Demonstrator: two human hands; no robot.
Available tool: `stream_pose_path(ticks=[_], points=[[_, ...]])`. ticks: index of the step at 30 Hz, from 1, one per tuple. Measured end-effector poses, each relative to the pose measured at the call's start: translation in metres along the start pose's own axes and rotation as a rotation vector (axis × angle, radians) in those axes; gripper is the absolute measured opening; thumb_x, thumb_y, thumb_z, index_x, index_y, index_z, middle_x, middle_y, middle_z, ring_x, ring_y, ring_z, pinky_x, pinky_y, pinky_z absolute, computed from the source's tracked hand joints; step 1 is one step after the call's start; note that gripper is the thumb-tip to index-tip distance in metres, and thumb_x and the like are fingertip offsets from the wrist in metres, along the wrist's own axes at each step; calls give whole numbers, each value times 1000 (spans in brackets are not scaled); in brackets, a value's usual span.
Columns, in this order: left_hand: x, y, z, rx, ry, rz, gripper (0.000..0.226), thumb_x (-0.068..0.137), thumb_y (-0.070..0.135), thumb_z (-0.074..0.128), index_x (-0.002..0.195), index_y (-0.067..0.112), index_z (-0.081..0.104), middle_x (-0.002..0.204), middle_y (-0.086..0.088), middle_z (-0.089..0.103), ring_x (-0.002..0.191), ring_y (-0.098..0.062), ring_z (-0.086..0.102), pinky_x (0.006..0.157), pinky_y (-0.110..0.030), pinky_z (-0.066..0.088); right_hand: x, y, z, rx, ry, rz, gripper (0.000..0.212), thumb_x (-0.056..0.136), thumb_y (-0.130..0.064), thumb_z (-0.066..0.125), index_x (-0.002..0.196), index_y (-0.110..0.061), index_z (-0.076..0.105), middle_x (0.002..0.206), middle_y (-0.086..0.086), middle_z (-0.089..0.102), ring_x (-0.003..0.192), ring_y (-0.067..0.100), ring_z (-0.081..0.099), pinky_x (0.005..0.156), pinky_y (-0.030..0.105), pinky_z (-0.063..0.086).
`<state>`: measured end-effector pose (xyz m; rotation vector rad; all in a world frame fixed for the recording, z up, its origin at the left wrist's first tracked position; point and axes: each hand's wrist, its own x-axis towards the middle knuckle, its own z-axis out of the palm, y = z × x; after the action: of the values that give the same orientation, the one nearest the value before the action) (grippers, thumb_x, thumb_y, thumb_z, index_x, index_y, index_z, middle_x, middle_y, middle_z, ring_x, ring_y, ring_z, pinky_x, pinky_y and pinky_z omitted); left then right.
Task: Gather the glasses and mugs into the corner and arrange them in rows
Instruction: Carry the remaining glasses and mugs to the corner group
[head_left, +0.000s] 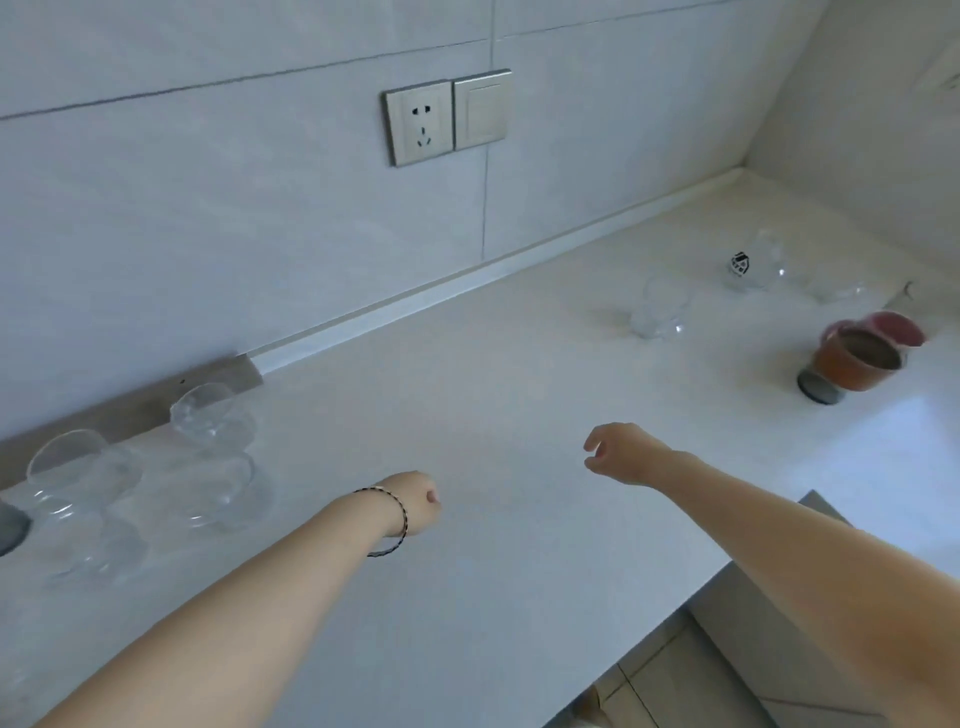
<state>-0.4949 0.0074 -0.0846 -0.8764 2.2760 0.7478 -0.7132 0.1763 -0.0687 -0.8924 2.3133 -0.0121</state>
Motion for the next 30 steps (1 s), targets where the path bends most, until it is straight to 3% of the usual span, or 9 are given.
stream_pose_path(ticks=[7,8,10,12,15,19,23,30], points=[[81,129,-15,-50,-26,-11,32,87,11,36,59,27,33,87,-3,40,78,-19,34,53,-24,23,78,113,-84,45,94,68,36,92,-22,53,126,-16,55,129,7,57,118,25,54,97,30,44],[91,142,-16,-62,-34,-20,28,89,12,37,66,27,44,90,-4,45,80,-22,41,59,-24,31,92,123,-96,36,120,69,38,92,-23,52,129,-16,52,133,8,53,121,27,52,98,32,43],[106,161,-19,-63,-42,-46,24,93,17,38,98,19,60,107,-5,58,102,-24,54,83,-25,42,120,134,-123,-18,184,51,47,92,-23,52,137,-14,43,138,12,44,127,29,45,103,36,40],[118,172,-23,-77,-32,-78,29,94,19,38,116,13,57,123,-3,58,112,-20,54,92,-24,40,147,137,-147,-28,252,28,59,89,-24,57,142,-11,34,142,13,37,131,31,38,105,40,38],[131,177,-29,-89,-25,-116,30,94,19,38,116,14,57,125,-3,58,96,-17,49,86,-22,38,185,133,-171,-3,254,-15,83,82,-29,68,148,-14,20,151,12,24,138,33,29,109,43,34],[142,172,-34,-107,-19,-175,29,94,20,38,115,15,57,118,-2,57,93,-16,47,81,-21,35,219,127,-178,-52,109,-61,103,75,-31,76,151,-20,7,157,5,14,141,33,24,111,45,31],[143,161,-35,-142,-13,-214,24,95,23,38,110,17,56,100,3,47,93,-15,46,81,-21,35,231,128,-167,-41,131,-57,96,74,-22,75,149,-21,16,149,5,25,133,33,32,102,41,41],[118,128,-24,-210,8,-273,24,94,23,39,110,18,57,99,5,46,93,-14,45,80,-21,34,214,115,-157,-28,199,-25,89,69,-26,79,143,-18,30,137,11,39,124,34,45,97,38,45]])
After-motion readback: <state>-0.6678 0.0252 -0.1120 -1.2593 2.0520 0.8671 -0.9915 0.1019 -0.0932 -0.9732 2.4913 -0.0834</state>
